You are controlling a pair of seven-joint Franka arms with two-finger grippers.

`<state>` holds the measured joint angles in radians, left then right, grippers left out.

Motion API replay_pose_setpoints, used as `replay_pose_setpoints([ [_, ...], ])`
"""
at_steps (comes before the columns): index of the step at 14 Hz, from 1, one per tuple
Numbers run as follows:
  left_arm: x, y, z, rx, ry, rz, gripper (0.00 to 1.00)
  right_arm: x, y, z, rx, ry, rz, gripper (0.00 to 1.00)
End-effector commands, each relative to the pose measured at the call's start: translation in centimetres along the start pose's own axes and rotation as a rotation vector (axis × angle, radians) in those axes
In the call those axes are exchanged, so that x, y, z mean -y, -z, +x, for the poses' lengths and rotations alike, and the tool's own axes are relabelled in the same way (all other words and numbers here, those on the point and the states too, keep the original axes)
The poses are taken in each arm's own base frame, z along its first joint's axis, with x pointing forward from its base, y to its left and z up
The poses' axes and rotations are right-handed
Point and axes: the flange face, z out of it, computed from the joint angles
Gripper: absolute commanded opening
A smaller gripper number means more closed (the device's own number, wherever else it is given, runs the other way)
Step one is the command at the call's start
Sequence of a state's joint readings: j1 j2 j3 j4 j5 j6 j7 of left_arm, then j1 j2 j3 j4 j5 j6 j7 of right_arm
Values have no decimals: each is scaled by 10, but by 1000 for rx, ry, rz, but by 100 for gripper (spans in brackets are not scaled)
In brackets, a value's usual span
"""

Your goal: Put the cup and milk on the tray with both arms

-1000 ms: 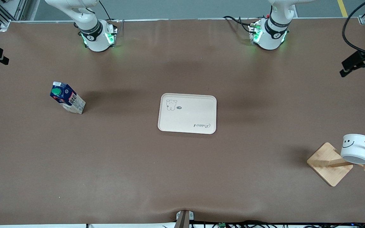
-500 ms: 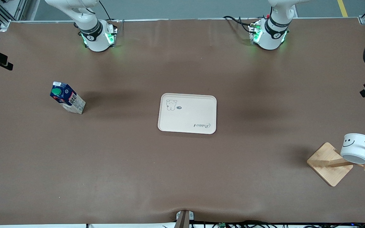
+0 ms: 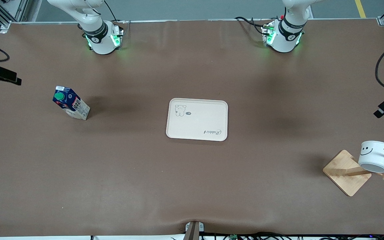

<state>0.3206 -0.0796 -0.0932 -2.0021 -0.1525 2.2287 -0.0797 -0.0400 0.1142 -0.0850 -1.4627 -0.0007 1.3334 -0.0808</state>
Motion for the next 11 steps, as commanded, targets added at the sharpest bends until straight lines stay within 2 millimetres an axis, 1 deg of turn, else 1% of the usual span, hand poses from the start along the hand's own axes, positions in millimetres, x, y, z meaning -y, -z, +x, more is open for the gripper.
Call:
replay_pose_setpoints([
  [1, 2, -12, -19, -84, 4, -11, 100, -18, -40, 33, 80, -18, -13, 100],
  [2, 3, -20, -19, -101, -4, -10, 100, -28, -49, 38, 96, -31, -8, 100],
  [4, 5, -35, -15, -123, -27, -9, 100, -39, -64, 44, 94, -63, -2, 100],
  [5, 6, -41, -13, -129, -45, -8, 100, -45, -79, 44, 91, -75, 15, 100],
  [6, 7, -46, -10, -140, -63, -6, 100, -42, -90, 40, 95, -77, 16, 100],
  [7, 7, -52, -8, -148, -97, -3, 100, -38, -101, 32, 102, -114, 15, 100],
  [8, 8, -59, -6, -160, -127, -1, 100, -31, -115, 24, 101, -163, 12, 100],
  [9, 10, -67, -2, -173, -147, 2, 100, -18, -130, 13, 84, -171, 8, 100],
  [10, 10, -75, 0, -185, -161, 3, 100, -12, -146, 3, 59, -163, 8, 100],
  [11, 10, -81, 4, -210, -161, 3, 100, -11, -162, -5, 44, -161, 10, 100],
])
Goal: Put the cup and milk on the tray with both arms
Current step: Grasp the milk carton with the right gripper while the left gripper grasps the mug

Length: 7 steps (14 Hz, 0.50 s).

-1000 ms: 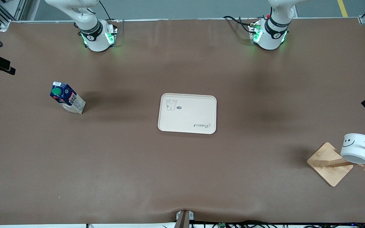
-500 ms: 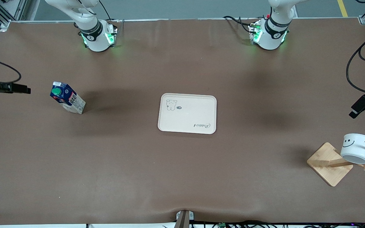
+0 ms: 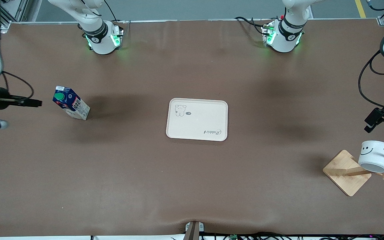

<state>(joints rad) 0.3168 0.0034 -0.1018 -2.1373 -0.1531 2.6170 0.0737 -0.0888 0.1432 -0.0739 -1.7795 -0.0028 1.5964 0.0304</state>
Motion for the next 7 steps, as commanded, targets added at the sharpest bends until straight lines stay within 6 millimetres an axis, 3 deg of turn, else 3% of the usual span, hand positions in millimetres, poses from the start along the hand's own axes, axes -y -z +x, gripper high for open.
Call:
replay_pose_setpoints([
  [1, 0, -19, 11, -63, -23, -7, 100, 6, -44, -45, -42, -16, 5, 100],
  [4, -11, -38, 21, -70, -37, -23, 100, 6, -77, -57, -43, -22, 10, 100],
  [7, -22, -56, 29, -73, -49, -41, 100, 8, -96, -60, -32, -19, 8, 100],
])
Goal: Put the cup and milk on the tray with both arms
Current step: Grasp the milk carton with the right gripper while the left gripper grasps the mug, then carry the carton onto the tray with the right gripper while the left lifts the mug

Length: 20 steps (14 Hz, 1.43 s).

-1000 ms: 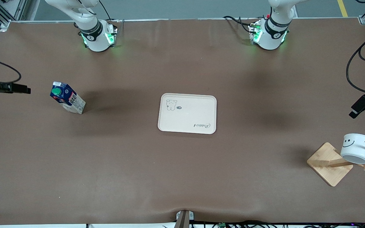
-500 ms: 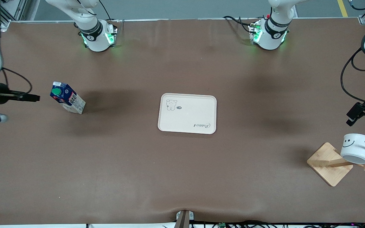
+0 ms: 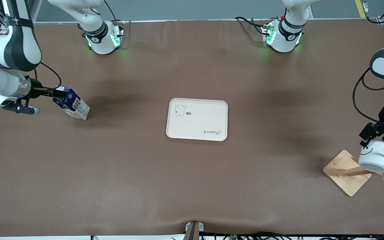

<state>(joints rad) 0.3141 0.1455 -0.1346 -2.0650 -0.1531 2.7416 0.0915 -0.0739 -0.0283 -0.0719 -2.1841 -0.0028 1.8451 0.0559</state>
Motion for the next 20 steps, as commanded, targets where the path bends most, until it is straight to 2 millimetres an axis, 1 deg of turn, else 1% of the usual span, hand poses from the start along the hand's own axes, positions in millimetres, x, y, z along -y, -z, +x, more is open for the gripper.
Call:
replay_pose_setpoints([
  [1, -8, -16, 14, -17, -17, -24, 99, 1, -8, -13, -16, -13, 0, 100],
  [3, -8, -24, 14, -9, -20, -25, 95, 1, -11, -12, -21, -15, 1, 100],
  [4, -9, -24, 14, -9, -23, -25, 91, 1, -13, -13, -21, -13, 1, 100],
  [5, -10, -24, 14, -8, -27, -26, 86, 1, -18, -14, -25, -14, 3, 100],
  [6, -8, -27, 12, -3, -25, -24, 83, 1, -23, -17, -43, -13, 5, 100],
  [7, -9, -28, 12, -1, -37, -25, 81, 1, -34, -20, -59, -13, 7, 100],
  [9, -7, -29, 10, 1, -77, -23, 75, 0, -45, -24, -68, -14, 8, 100],
  [10, -5, -30, 8, 5, -91, -22, 73, 0, -45, -23, -71, -14, 8, 93],
  [11, -4, -32, 6, 11, -105, -21, 70, 0, -45, -23, -69, -14, 8, 66],
  [12, -3, -33, 4, 16, -117, -21, 65, 0, -45, -24, -66, -15, 9, 51],
  [13, -3, -34, 4, 17, -129, -22, 61, 0, -45, -24, -65, -16, 8, 38],
  [14, -2, -34, 3, 18, -146, -21, 60, -1, -44, -24, -63, -15, 9, 29],
  [15, -1, -35, 1, 23, -161, -20, 57, -2, -42, -24, -57, -15, 9, 19],
  [16, 0, -34, 2, 21, -166, -20, 50, -1, -41, -24, -54, -15, 8, 13],
  [17, -1, -34, 1, 22, -172, -20, 44, -1, -37, -24, -48, -14, 8, 13],
  [19, -3, -32, 2, 21, -180, -21, 38, 0, -20, -22, -24, -10, 5, 13],
  [20, -4, -31, 1, 21, -184, -22, 33, 0, -9, -22, -7, -8, 4, 13],
])
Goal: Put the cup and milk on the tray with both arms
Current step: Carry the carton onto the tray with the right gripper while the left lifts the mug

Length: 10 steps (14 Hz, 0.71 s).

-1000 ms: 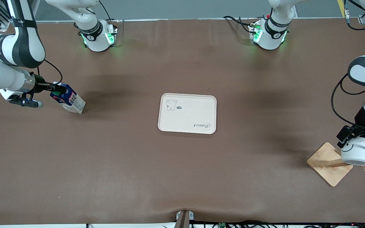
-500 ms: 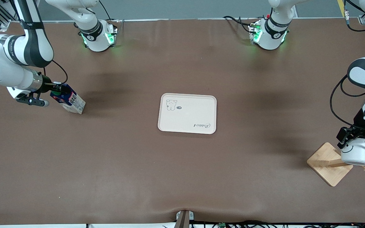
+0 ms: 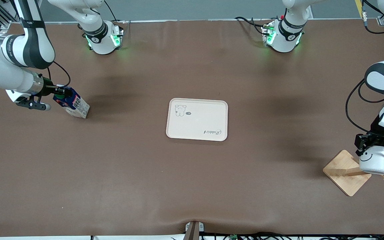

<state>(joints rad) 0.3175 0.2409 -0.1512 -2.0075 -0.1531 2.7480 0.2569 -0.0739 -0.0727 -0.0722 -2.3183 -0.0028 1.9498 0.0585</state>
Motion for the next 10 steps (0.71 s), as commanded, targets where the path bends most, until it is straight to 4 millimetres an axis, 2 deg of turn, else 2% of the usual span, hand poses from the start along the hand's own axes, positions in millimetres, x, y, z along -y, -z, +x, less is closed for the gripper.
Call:
replay_pose_setpoints([
  [1, -3, 6, 0, -9, -23, -3, 29, 6, 39, -4, 18, 3, -3, 13],
  [3, -12, 6, 1, -8, -34, -13, 21, 20, 63, -4, 24, 27, -13, 14],
  [5, -15, 8, 3, -14, -39, -16, 17, 37, 91, -4, 14, 56, -22, 14],
  [9, -29, 9, 5, -15, -58, -32, 0, 92, 133, -4, 71, 131, 1, 14],
  [10, -31, 11, 6, -19, -71, -31, 0, 106, 140, -1, 86, 125, 36, 14],
])
